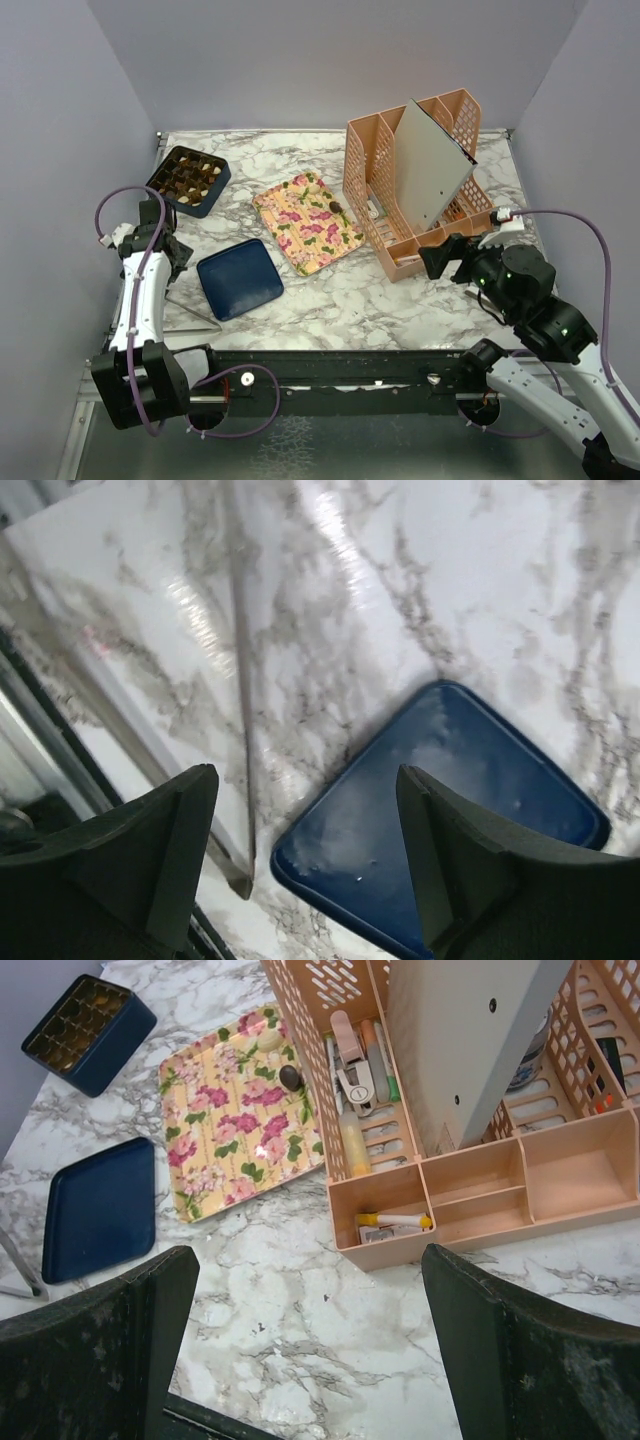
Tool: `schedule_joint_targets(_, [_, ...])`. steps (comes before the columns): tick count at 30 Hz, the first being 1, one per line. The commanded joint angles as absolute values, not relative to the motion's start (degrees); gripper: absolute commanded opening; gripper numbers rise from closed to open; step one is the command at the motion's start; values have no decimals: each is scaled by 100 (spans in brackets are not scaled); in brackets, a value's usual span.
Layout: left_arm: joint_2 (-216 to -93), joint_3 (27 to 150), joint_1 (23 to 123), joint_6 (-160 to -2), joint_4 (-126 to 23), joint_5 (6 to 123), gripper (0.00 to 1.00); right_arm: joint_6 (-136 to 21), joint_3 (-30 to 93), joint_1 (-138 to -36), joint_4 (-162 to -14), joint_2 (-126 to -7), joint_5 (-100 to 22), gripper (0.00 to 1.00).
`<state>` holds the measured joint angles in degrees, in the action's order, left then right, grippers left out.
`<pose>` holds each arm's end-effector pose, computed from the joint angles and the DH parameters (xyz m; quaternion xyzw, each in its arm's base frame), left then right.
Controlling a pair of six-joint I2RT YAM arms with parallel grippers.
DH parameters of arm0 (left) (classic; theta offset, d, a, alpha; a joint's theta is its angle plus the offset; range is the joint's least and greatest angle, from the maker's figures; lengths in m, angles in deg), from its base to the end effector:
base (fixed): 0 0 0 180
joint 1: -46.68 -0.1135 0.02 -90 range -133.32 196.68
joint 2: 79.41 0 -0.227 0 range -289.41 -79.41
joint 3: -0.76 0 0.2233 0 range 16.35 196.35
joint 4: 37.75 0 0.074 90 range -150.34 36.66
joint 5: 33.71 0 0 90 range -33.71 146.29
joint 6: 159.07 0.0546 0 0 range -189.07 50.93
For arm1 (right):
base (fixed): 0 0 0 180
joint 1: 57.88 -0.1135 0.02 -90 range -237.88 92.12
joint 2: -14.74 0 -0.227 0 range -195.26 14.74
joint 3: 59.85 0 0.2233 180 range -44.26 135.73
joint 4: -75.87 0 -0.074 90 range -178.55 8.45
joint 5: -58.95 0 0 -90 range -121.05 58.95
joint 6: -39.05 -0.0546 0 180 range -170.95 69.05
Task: Pack the chocolate
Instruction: Place the clamp at the center of the board, then pick up the box lid from the center of the board.
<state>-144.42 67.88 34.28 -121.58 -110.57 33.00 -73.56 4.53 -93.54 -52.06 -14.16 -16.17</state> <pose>0.1792 0.0615 0.2103 -0.5467 0.7966 0.1307 0.2224 0.1094 0.0612 0.3166 -0.0134 0.7986 0.1979 0.5682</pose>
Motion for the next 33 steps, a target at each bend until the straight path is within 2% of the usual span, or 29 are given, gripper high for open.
schedule_joint_targets(1, [-14338, 6982, 3444, -10935, -9979, 4138, 77, -7451, 416, -9365, -5394, -1667, -1749, 99])
schedule_joint_targets(8, [-14541, 6991, 3464, -9443, -8177, 5547, 69, -7622, 533, -9365, -5778, -2056, -1895, 98])
schedule_joint_targets(13, [-15039, 7756, 3464, -8648, -8058, 6312, 63, -7605, 405, -9365, -6146, -2265, -2131, 98])
schedule_joint_targets(17, [-15144, 7745, 3477, -8586, -8247, 6359, 59, -7407, 628, -9366, -6047, -2593, -2170, 98])
schedule_joint_targets(20, [-15181, 7598, 3516, -8723, -8586, 5849, 53, -7325, 662, -9365, -6107, -2568, -2130, 98])
schedule_joint_targets(26, [-15212, 7140, 3523, -9030, -9064, 5353, 53, -7324, 504, -9369, -6259, -2472, -2240, 98])
schedule_joint_targets(33, [-15265, 6552, 3517, -9247, -8893, 5544, 48, -7380, 425, -9366, -6246, -2293, -2252, 98])
